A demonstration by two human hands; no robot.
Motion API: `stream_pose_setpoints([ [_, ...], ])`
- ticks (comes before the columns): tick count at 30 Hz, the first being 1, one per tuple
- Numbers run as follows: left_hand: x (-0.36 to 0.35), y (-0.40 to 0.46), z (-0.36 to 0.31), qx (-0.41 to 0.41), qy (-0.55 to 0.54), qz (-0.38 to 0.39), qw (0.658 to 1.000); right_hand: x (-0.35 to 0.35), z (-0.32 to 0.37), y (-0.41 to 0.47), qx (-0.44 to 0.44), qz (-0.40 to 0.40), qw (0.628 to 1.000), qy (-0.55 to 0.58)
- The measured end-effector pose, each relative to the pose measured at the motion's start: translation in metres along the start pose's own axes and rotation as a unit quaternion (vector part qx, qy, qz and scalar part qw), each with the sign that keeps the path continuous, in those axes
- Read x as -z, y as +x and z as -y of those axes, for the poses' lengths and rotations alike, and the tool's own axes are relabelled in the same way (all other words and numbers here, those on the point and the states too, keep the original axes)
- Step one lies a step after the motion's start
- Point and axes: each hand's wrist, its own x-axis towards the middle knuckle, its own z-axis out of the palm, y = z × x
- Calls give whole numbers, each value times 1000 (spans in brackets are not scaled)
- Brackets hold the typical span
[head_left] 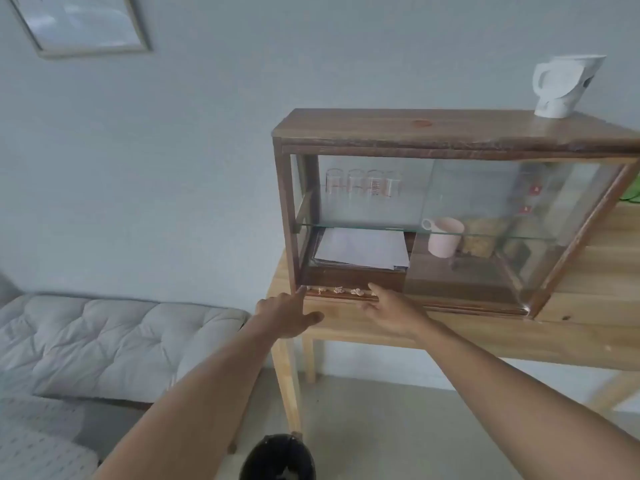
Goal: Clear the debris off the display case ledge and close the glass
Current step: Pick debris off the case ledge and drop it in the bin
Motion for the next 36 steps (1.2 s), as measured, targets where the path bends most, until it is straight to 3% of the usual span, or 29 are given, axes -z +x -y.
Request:
stream_pose_setpoints([
  [14,-23,48,5,57,-41,-27,997,-42,42,71,71,17,996,59],
  [20,-28,51,12,61,-68,-35,995,-54,47,81,69,4,996,65],
  [26,-33,55,13,90,-98,-96,986,-59,46,80,54,-50,993,93],
  [36,-39,64,6,114,-103,-174,973,-61,60,94,-6,-58,979,197],
])
